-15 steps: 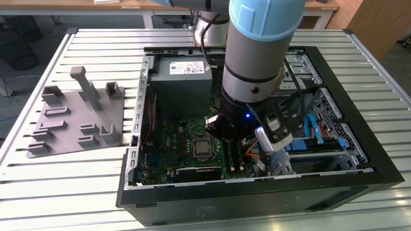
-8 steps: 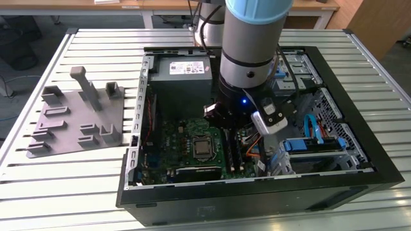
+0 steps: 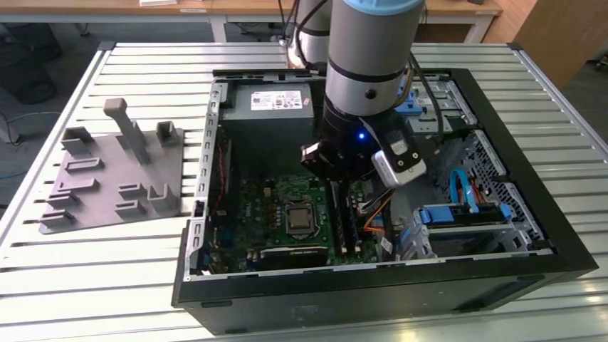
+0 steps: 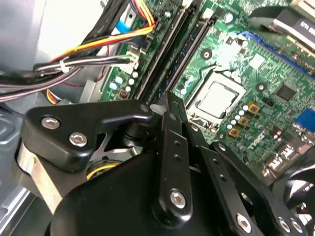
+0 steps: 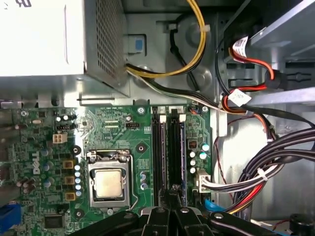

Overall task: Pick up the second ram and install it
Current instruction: 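Press down the second ram until it locks into place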

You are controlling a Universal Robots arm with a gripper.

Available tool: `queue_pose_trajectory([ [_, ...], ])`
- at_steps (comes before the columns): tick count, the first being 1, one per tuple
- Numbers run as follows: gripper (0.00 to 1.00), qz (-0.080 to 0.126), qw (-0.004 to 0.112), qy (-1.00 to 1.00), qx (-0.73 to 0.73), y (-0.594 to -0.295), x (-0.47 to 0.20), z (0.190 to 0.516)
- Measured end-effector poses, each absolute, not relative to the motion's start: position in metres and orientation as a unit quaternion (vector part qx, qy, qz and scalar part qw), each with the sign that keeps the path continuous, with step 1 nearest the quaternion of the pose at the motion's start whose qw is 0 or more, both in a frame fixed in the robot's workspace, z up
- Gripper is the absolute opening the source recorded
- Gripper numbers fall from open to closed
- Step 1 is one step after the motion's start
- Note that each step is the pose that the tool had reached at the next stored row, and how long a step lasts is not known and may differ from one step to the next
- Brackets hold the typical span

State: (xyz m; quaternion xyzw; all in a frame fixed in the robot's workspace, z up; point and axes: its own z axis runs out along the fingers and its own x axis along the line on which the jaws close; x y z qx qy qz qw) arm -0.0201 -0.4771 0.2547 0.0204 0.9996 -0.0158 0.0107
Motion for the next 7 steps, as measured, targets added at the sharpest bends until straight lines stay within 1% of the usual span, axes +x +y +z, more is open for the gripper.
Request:
queue_pose_trajectory([
  [7, 0.10, -0.016, 0.011, 1.000, 0.020, -0.4770, -0.0202, 0.2553],
])
